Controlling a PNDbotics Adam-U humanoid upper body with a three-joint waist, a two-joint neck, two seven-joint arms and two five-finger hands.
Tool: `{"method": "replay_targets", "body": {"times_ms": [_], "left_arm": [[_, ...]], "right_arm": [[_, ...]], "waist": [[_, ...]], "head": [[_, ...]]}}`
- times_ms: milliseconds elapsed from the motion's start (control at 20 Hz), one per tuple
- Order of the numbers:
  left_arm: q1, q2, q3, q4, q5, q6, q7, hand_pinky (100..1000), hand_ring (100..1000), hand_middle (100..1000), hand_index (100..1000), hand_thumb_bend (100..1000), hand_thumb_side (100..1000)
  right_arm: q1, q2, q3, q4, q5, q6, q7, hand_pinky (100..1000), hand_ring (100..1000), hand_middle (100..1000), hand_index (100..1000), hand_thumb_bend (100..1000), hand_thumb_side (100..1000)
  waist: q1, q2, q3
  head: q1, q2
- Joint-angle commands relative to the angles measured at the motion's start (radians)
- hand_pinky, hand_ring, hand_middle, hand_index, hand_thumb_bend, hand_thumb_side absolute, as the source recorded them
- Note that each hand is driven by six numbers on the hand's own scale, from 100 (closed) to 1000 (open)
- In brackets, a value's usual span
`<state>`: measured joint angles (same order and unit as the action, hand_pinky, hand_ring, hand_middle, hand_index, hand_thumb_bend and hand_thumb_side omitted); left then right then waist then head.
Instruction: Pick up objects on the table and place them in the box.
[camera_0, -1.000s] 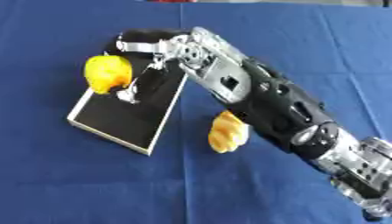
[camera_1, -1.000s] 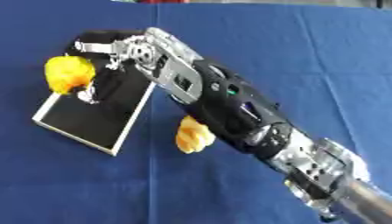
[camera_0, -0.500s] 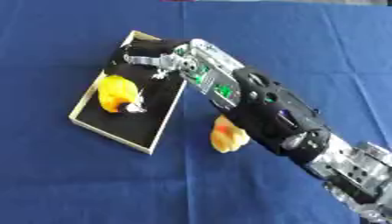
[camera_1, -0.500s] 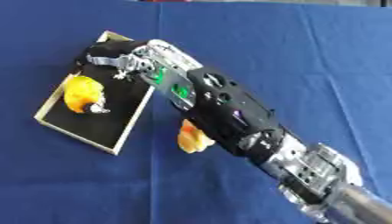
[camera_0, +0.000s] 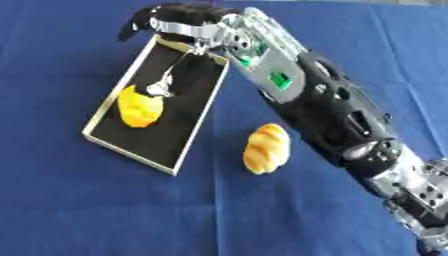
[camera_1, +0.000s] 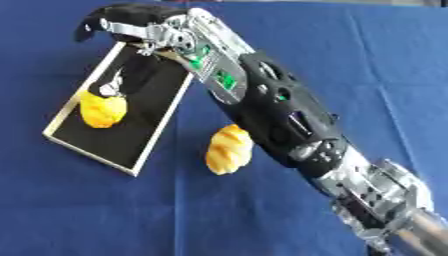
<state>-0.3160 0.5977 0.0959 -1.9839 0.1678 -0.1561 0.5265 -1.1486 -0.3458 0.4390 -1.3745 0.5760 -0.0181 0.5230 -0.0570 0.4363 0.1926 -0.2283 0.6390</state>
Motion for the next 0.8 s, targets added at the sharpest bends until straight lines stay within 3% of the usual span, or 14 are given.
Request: {"method": "replay_targets", "body": {"times_ms": [50,150,550,650,700,750,800], "left_arm": [[-0.001,0.02,0.01,-0.016,0.0,0.0,0.003,867,835,803,853,607,745],[0.006,0.022,0.014,-0.016,-0.003,0.0,0.007,867,834,800,853,607,743],[0.018,0.028,0.02,-0.016,-0.011,0.001,0.016,866,834,798,852,606,743],[0.018,0.03,0.02,-0.016,-0.012,0.001,0.017,866,834,797,852,607,743],[0.017,0.029,0.02,-0.016,-0.011,0.001,0.017,866,834,796,852,607,742],[0.017,0.029,0.019,-0.016,-0.011,0.001,0.017,866,834,796,852,607,742],[0.016,0.029,0.019,-0.016,-0.011,0.001,0.016,866,834,795,852,608,742]], "right_arm": [[0.0,-0.046,-0.024,-0.069,-0.037,0.021,-0.006,922,959,870,895,336,380],[0.025,-0.098,-0.038,-0.141,-0.075,0.043,-0.018,919,953,863,893,343,375],[0.253,-0.447,-0.093,-0.583,-0.216,0.137,0.002,918,941,846,883,376,367],[0.305,-0.508,-0.101,-0.616,-0.235,0.127,0.004,919,941,844,883,386,367],[0.334,-0.537,-0.102,-0.621,-0.241,0.114,0.003,919,942,843,884,498,271],[0.361,-0.56,-0.104,-0.623,-0.245,0.1,0.001,919,942,845,884,392,367],[0.391,-0.583,-0.104,-0.624,-0.248,0.088,-0.001,919,943,845,883,399,367]], "waist": [[0.011,-0.029,0.001],[0.009,-0.031,-0.003],[0.004,-0.03,-0.02],[0.006,-0.028,-0.023],[0.007,-0.027,-0.024],[0.008,-0.026,-0.025],[0.008,-0.024,-0.026]], "head": [[0.0,0.003],[0.004,0.005],[0.042,0.005],[0.049,0.004],[0.053,0.004],[0.054,0.005],[0.055,0.005]]}}
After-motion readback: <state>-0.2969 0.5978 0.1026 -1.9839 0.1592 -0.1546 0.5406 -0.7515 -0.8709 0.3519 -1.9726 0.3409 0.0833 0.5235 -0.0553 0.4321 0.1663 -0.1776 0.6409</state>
